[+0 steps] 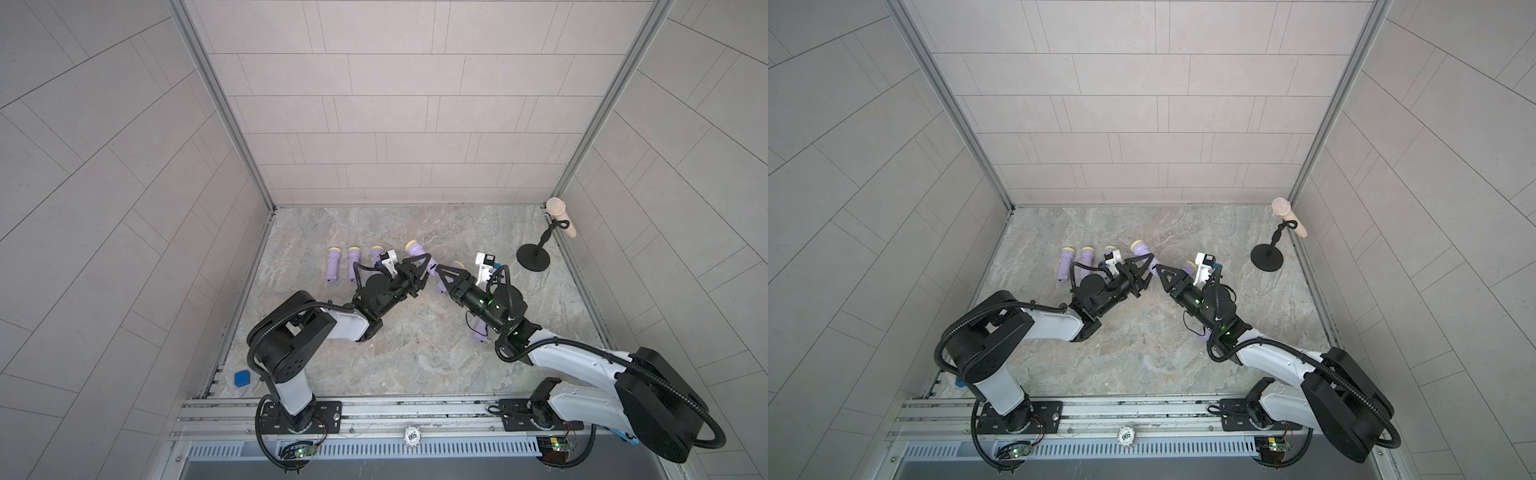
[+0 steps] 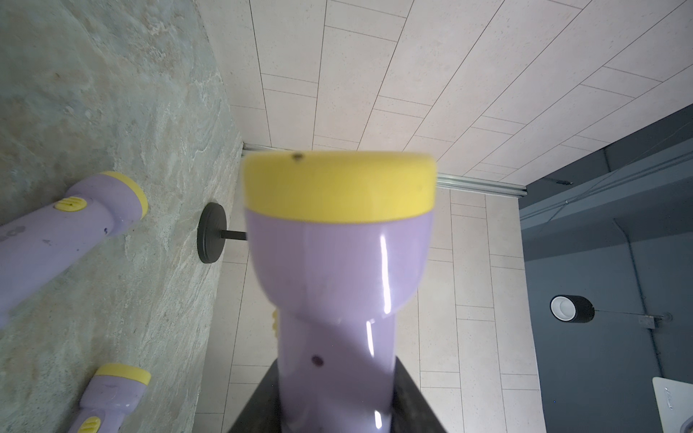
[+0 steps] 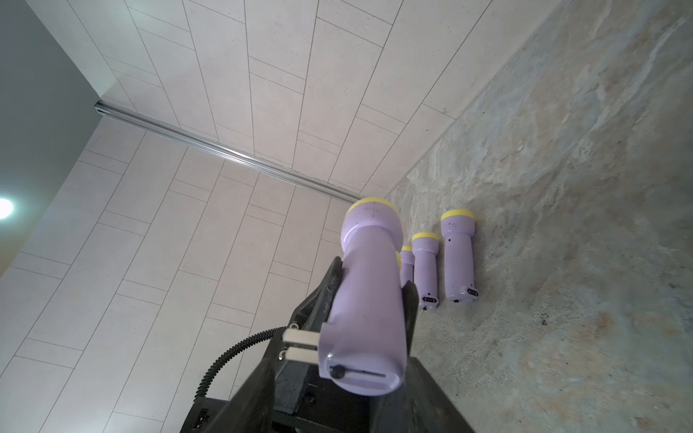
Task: Close the plug at the bottom of the flashlight
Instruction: Close the plug of the flashlight.
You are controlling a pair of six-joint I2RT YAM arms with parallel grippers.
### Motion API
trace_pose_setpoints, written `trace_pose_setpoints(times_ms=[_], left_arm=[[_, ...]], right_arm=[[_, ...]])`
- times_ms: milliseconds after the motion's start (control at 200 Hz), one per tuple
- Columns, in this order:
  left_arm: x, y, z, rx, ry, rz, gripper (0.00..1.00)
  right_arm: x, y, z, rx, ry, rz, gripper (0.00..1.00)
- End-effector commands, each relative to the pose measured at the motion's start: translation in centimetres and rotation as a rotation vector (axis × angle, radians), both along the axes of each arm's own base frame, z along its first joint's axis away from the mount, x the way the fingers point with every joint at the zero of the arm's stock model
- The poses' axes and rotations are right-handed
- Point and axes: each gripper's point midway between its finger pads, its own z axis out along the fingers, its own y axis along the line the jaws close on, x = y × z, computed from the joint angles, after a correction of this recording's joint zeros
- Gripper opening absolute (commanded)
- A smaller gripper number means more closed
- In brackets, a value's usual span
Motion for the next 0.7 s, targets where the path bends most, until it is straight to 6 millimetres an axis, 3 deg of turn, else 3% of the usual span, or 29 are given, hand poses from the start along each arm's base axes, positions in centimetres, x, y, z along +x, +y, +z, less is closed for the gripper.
trace_pose_setpoints(times_ms=[0,695], left_arm=[[-0.3,-0.37,1.63,-0.05,-0.031,-0.022,0.0],[-0.51,-0.37,1.76,-0.053,-0.033,-0.026,0.0]], right_arm=[[0.24,0.37,-0.23,0.011,0.025,0.003,0.57],[0.86,1.13,0.14,0.022,-0.007,0.007,0.47]])
